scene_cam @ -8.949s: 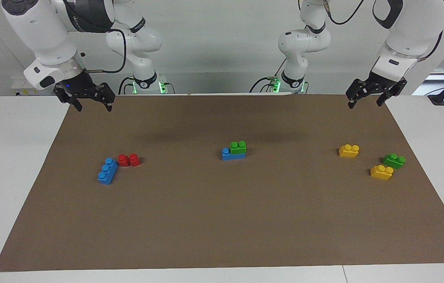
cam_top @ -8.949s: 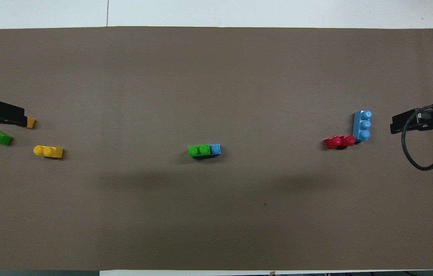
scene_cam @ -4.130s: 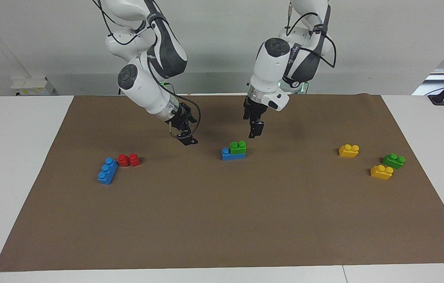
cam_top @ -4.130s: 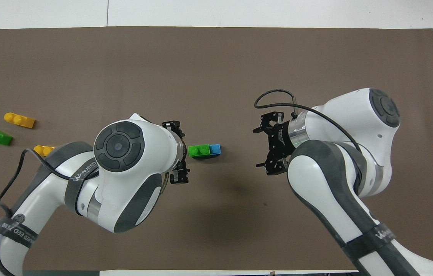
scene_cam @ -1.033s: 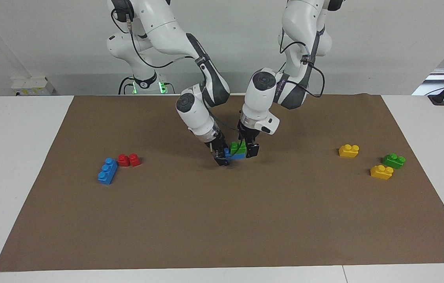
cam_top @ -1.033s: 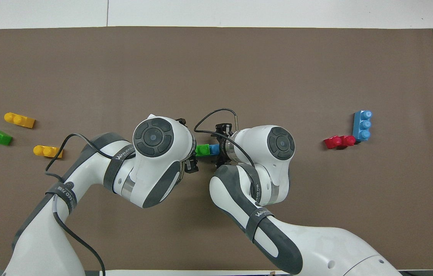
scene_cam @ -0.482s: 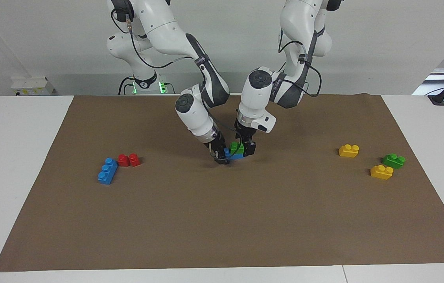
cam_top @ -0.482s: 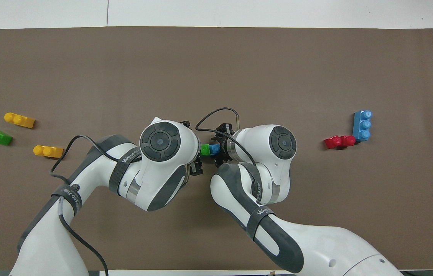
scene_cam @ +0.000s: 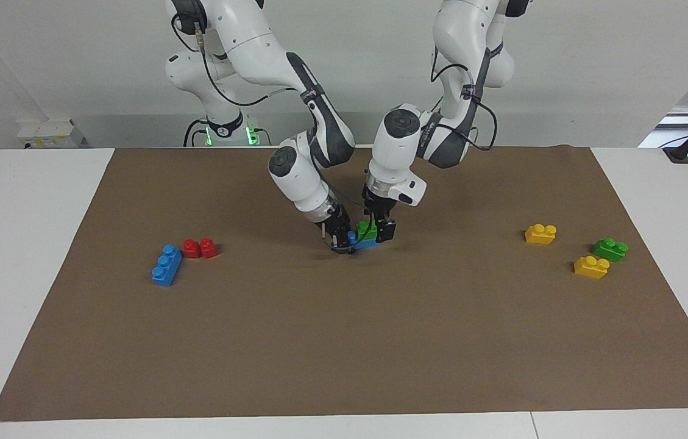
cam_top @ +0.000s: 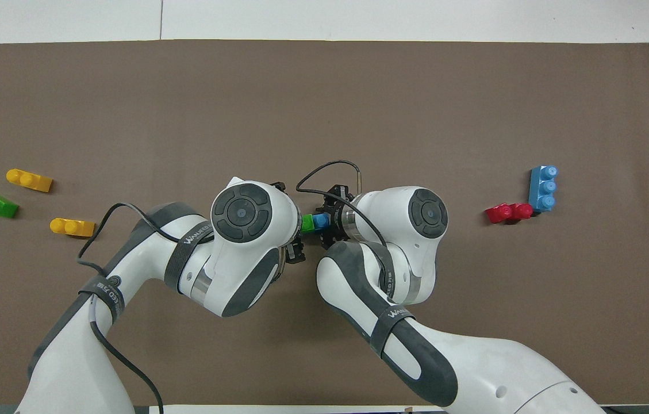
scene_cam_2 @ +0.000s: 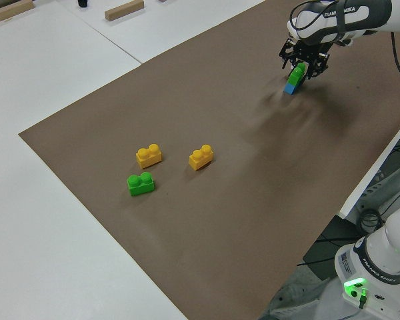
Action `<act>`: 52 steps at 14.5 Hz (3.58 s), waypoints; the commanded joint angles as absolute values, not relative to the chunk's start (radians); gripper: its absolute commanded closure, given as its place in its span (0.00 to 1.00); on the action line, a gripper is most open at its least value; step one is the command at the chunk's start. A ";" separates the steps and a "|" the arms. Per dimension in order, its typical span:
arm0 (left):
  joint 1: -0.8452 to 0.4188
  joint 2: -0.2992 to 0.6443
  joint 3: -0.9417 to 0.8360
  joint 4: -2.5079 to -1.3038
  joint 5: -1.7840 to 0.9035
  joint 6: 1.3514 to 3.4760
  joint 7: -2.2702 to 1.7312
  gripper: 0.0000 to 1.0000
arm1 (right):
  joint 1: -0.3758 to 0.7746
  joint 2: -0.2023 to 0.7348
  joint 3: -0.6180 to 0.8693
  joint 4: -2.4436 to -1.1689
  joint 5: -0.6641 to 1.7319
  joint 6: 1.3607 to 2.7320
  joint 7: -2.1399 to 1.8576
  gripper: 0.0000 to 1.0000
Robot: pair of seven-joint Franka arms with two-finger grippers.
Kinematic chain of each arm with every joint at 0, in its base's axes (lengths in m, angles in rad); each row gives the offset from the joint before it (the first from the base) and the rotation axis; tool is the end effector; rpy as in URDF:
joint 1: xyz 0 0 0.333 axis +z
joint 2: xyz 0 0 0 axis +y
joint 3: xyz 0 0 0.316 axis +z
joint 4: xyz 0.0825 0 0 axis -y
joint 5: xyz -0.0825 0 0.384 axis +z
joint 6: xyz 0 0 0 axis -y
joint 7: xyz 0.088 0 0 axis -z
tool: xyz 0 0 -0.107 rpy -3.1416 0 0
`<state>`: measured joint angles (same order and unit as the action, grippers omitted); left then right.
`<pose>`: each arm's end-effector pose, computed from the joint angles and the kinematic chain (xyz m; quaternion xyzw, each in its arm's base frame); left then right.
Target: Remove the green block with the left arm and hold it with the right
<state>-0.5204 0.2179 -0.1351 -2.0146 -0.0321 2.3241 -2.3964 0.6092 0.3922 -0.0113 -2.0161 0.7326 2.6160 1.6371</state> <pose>0.4768 -0.3641 0.3555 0.6338 0.7716 -0.0246 0.0478 0.5201 0.3364 0.2731 -0.6631 0.7122 0.1452 0.1790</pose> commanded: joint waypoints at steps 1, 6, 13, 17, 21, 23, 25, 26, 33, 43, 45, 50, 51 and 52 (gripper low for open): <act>-0.540 0.219 -0.123 -2.028 -0.012 2.349 -2.425 0.00 | 0.603 0.396 -0.008 -2.019 0.765 2.638 1.611 0.72; -0.541 0.229 -0.123 -2.026 -0.011 2.347 -2.425 0.00 | 0.603 0.396 -0.008 -2.019 0.765 2.638 1.608 1.00; -0.554 0.230 -0.123 -2.025 0.032 2.364 -2.418 0.38 | 0.604 0.397 -0.008 -2.033 0.844 2.671 1.562 1.00; -0.551 0.232 -0.123 -2.022 0.035 2.362 -2.373 0.98 | 0.603 0.397 -0.008 -2.033 0.845 2.669 1.557 1.00; -0.549 0.233 -0.123 -2.014 0.035 2.365 -2.312 1.00 | 0.604 0.397 -0.008 -2.034 0.845 2.669 1.554 1.00; -0.543 0.232 -0.123 -2.013 0.035 2.362 -2.310 1.00 | 0.604 0.397 -0.008 -2.034 0.845 2.668 1.549 1.00; -0.538 0.219 -0.123 -2.002 0.035 2.347 -2.296 1.00 | 0.604 0.397 -0.008 -2.037 0.845 2.669 1.548 1.00; -0.537 0.210 -0.120 -2.000 0.035 2.332 -2.289 1.00 | 0.604 0.397 -0.008 -2.037 0.845 2.669 1.548 1.00; -0.506 0.115 -0.115 -1.997 0.034 2.221 -2.246 1.00 | 0.601 0.396 -0.008 -2.036 0.845 2.662 1.536 1.00; -0.350 0.080 -0.115 -2.006 0.031 2.184 -1.918 1.00 | 0.396 0.347 -0.020 -1.893 0.754 2.300 1.442 1.00; -0.295 0.080 -0.115 -2.011 0.028 2.184 -1.830 1.00 | 0.339 0.345 -0.020 -1.844 0.698 2.199 1.437 1.00; -0.177 0.081 -0.117 -2.020 0.018 2.192 -1.683 1.00 | 0.201 0.350 -0.020 -1.766 0.658 2.045 1.326 1.00; -0.149 0.083 -0.117 -2.020 0.014 2.194 -1.643 1.00 | 0.177 0.351 -0.020 -1.766 0.657 2.036 1.283 1.00; -0.123 0.083 -0.117 -2.022 -0.007 2.197 -1.600 1.00 | 0.155 0.351 -0.020 -1.775 0.650 2.033 1.237 1.00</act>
